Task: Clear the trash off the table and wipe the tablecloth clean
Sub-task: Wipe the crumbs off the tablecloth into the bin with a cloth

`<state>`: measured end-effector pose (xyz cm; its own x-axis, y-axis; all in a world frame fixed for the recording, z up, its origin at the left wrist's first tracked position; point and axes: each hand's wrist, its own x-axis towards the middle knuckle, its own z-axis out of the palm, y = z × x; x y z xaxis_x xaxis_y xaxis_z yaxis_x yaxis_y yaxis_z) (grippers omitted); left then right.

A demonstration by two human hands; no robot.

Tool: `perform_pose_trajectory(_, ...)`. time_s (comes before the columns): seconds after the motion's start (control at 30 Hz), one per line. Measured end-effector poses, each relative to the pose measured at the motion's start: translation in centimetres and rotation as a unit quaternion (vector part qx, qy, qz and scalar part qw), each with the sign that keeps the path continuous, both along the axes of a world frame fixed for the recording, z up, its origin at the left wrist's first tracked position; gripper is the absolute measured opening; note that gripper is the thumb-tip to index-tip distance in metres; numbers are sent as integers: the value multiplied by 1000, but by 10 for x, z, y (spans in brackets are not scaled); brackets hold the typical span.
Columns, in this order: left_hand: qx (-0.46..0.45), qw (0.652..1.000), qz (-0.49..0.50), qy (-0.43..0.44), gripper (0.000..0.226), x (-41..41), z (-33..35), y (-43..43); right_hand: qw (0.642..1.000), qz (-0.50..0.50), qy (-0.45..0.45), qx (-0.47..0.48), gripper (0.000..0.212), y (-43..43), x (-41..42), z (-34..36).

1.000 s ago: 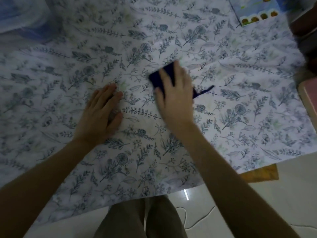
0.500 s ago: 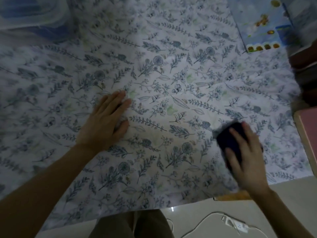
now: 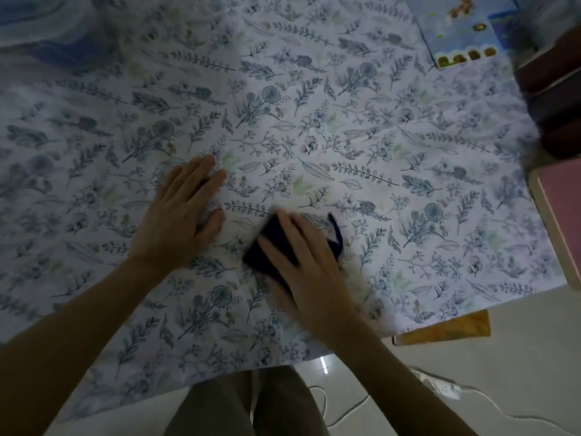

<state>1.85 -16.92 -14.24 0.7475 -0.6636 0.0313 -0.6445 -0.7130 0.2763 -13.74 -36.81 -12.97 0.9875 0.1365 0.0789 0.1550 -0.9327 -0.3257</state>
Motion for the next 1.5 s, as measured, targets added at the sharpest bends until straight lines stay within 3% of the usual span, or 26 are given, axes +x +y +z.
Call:
perform_pose_trajectory(0.1, 0, 1000, 0, 4, 60, 0, 0, 0, 992, 107, -4, -69, 61, -46, -73, -3)
perform_pose_trajectory(0.17, -3, 1000, 0, 5, 60, -1, 0, 1, 993, 91, 21, -73, 64, -94, -91, 0)
perform_pose_trajectory(0.33, -12, 1000, 3, 9, 59, 0, 1, 0, 992, -110, 49, -19, 51, -177, -59, 21)
perform_pose_trajectory(0.47, -8, 1000, 4, 11, 59, 0, -1, 1, 941, -337, 4, -7, 50, -167, 27, 13)
perform_pose_trajectory(0.53, -3, 1000, 5, 10, 59, 1, -1, 1, 922, -387, -9, -3, 51, -142, 78, 9)
perform_pose_trajectory(0.6, -1, 1000, 0, 7, 58, 0, -2, 1, 933, -359, -15, 7, 50, -111, 114, 11)
perform_pose_trajectory(0.73, 4, 1000, 1, 3, 58, 0, -2, 1, 980, -198, -24, -21, 48, -37, 115, 13)
perform_pose_trajectory(0.9, -8, 1000, -4, 1, 57, -1, -1, 1, 998, 42, 9, -40, 52, 7, 6, 4)
perform_pose_trajectory(1.0, -6, 1000, -2, 0, 58, -1, -1, 0, 992, 96, 31, -75, 57, -22, -75, -1)
perform_pose_trajectory(1.13, -12, 1000, 0, -1, 58, 0, 0, 0, 998, -9, 58, -20, 48, -104, -103, 12)
perform_pose_trajectory(1.27, -17, 1000, 2, 6, 57, 0, -1, 1, 981, -188, 36, -7, 49, -157, -51, 21)
perform_pose_trajectory(1.4, -19, 1000, 3, 7, 57, 0, -2, 2, 929, -371, -3, -15, 49, -153, 49, 10)
perform_pose_trajectory(1.5, -17, 1000, 2, 4, 56, 0, -3, 3, 912, -409, -22, 3, 49, -111, 102, 8)
